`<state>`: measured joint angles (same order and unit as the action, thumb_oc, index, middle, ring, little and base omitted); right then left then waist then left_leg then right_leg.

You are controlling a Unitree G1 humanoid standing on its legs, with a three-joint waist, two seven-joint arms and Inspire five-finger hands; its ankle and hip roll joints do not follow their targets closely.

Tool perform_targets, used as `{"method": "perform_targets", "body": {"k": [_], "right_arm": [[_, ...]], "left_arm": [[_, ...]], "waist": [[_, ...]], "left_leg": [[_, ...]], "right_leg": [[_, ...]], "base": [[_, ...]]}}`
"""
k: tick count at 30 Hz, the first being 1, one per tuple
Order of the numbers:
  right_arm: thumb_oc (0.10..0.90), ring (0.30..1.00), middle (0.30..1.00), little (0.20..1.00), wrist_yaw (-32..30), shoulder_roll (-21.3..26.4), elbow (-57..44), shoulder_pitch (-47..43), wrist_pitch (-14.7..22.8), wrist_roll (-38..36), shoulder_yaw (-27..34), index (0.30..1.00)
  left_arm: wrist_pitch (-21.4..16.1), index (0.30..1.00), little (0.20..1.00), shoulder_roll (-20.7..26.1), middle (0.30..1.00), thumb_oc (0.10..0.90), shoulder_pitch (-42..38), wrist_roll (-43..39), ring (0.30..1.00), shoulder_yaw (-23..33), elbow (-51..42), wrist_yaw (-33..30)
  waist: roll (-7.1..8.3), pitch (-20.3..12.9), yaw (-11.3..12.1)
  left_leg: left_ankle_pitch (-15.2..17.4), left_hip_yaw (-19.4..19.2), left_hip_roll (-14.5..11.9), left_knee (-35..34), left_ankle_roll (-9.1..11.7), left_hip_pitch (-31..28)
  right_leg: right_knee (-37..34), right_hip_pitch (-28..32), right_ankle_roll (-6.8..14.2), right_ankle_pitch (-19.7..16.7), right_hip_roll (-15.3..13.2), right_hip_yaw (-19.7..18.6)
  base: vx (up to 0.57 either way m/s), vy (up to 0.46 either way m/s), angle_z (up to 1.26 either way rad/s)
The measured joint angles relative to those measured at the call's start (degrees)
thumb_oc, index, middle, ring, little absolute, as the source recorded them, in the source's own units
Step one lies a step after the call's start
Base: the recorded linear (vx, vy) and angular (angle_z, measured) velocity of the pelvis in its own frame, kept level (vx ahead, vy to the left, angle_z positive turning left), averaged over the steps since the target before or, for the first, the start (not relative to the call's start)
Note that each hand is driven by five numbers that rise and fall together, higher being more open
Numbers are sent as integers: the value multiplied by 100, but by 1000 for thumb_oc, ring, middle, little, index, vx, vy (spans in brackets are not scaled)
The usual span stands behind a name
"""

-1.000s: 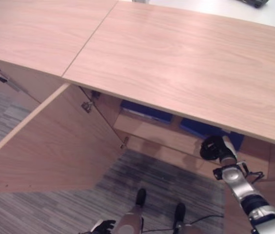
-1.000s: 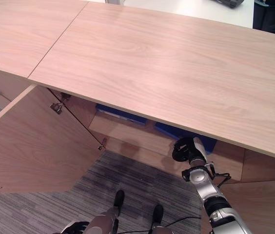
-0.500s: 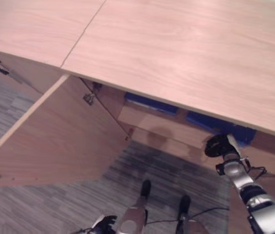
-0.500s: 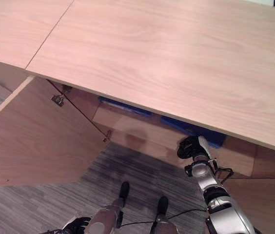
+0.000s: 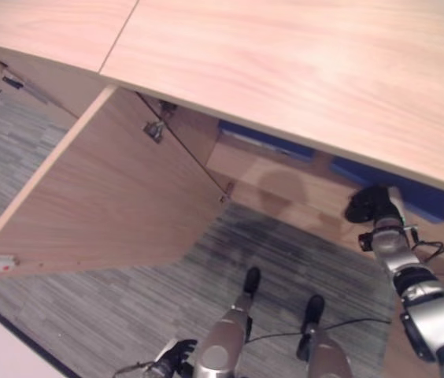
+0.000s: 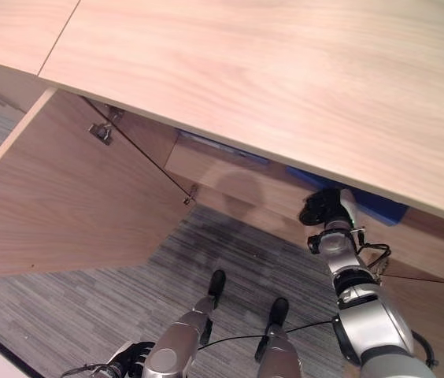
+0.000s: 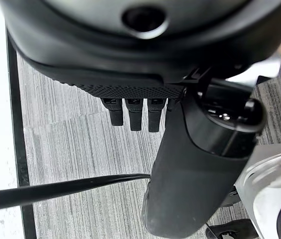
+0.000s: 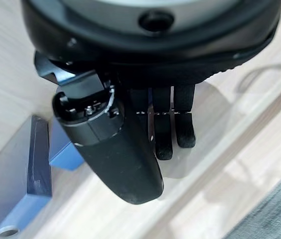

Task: Put the empty folder in the office cabinet

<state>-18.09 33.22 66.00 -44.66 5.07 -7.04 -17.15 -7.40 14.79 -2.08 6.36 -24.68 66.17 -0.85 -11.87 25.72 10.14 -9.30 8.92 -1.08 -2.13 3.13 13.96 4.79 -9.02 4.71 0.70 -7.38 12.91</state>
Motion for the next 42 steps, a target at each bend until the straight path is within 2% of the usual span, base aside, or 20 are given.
{"method": "perform_targets", "body": {"k": [2, 10, 24, 29, 35, 38, 39, 41, 42], "right_arm": [[400, 300, 300, 300, -18, 127, 26, -85, -6, -55, -1, 300], [400, 300, 300, 300, -32, 313, 635, -509, -26, -258, -11, 300], [400, 300, 300, 300, 146, 742, 1072, -845, -409, -443, -35, 300], [400, 300, 300, 300, 140, 833, 1075, -1060, -432, -445, -31, 300], [400, 300, 300, 300, 104, 1006, 1022, -1282, -383, -499, -2, 300], [400, 300, 300, 300, 68, 911, 370, -1080, -334, -781, 332, 300], [400, 300, 300, 300, 15, 863, 204, -974, -311, -794, 356, 300], [400, 300, 300, 300, -97, 590, -838, -222, -223, -948, 911, 300], [400, 300, 300, 300, -74, 92, -1421, 421, -86, -943, 899, 300]], "left_arm": [[-13, 900, 900, 1, 900, 800, -1, -106, 900, -1, -33, 11], [-18, 900, 900, 5, 900, 800, -2, -164, 900, -101, -86, 16], [-7, 900, 900, 6, 900, 800, -208, -165, 900, -86, -43, 25], [-4, 900, 900, 6, 900, 800, -250, -165, 900, -24, -19, 21], [2, 900, 900, 5, 900, 800, -280, -162, 900, -27, 23, 24], [68, 900, 900, 1, 900, 800, -380, -165, 900, 93, 79, 13], [105, 900, 900, -6, 900, 800, -402, -164, 900, 142, 80, 9], [157, 900, 900, -25, 900, 800, -365, -166, 900, 380, 103, -2], [219, 900, 900, -6, 900, 800, -275, -166, 900, 464, 181, -23]], "waist": [[-72, 35, -1], [-105, 34, 97], [-159, 28, 72], [-160, 25, -42], [-172, 14, -48], [-191, -12, -85], [-165, -27, -97], [-42, -81, -127], [203, -257, -225]], "left_leg": [[-23, 54, 21, -1, -9, 16], [-70, 111, 50, 4, -14, 94], [-134, 137, 95, 14, -53, 83], [-152, 135, 100, 14, -63, 76], [-159, 104, 99, 14, -69, 26], [-158, 83, 90, 14, -69, -45], [-157, 85, 88, 13, -70, -67], [-148, 87, 57, -37, -70, -181], [-109, 54, 17, -84, -41, -292]], "right_leg": [[70, -21, 5, 30, -25, 27], [402, -219, 3, 182, -94, 72], [490, -226, 13, 177, -138, 76], [515, -232, 19, 164, -147, 71], [542, -215, 15, 158, -150, 36], [529, -150, 13, 152, -144, 19], [526, -123, 11, 151, -139, 21], [393, 27, 5, 124, -93, 24], [237, 155, -4, 102, -57, 24]], "base": [[-8, -5, 12], [-1, -4, 5], [1, -1, 0], [0, 0, 0], [0, 4, -1], [35, 7, -3], [75, -6, 1], [66, -13, -2], [52, -11, -8]]}}
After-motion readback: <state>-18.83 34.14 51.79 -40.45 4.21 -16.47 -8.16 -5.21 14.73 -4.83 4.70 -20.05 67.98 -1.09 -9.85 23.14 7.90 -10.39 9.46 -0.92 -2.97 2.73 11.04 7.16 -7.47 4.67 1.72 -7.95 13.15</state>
